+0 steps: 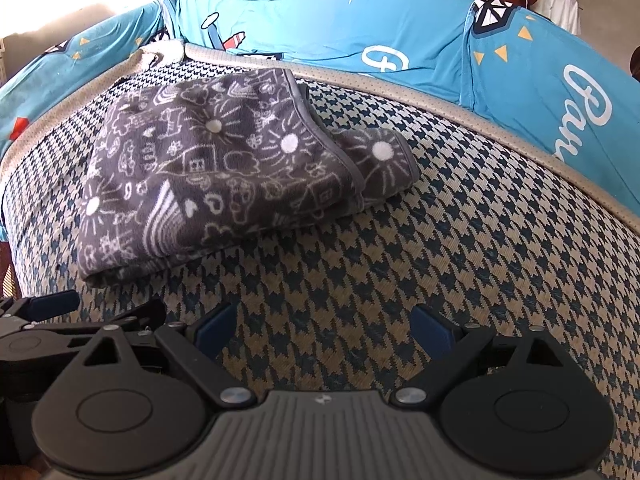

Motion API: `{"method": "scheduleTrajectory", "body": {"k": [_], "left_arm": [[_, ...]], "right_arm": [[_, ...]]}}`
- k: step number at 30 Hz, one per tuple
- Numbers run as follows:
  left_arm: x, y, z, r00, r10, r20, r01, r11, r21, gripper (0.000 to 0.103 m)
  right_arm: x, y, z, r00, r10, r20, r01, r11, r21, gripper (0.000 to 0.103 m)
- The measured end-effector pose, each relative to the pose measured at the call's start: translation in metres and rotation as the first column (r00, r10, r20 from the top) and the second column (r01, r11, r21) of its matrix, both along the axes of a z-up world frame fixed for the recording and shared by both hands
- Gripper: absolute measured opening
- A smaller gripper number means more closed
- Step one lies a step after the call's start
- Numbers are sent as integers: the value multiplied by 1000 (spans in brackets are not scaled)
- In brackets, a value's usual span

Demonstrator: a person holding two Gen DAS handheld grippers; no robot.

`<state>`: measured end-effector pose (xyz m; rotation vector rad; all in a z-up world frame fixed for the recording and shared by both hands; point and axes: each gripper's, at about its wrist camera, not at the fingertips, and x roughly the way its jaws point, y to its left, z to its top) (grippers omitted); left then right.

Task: Fold clothes

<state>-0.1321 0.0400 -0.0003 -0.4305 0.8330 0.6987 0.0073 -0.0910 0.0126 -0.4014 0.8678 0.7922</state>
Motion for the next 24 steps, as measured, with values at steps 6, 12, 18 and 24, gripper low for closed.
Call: {"method": "scheduleTrajectory", "body": {"k": [6,12,18,24], "left_arm": [[0,1,-2,1000,3,-7,-3,1000,1,103],[0,1,-2,1000,5,-5,-5,1000,3,103],[1,2,-1,1000,7,-1,-7,1000,8,103],[0,3,2,1000,7,17,-8,1000,24,103]], "right_arm": [[0,1,-2,1000,5,-5,-5,1000,-6,94],[0,2,-3,1000,5,-7,-5,1000,-5,94],[0,1,-2,1000,4,-12,-4,1000,4,94],[1,1,-2,1000,3,-16,-3,1000,9,94]]}}
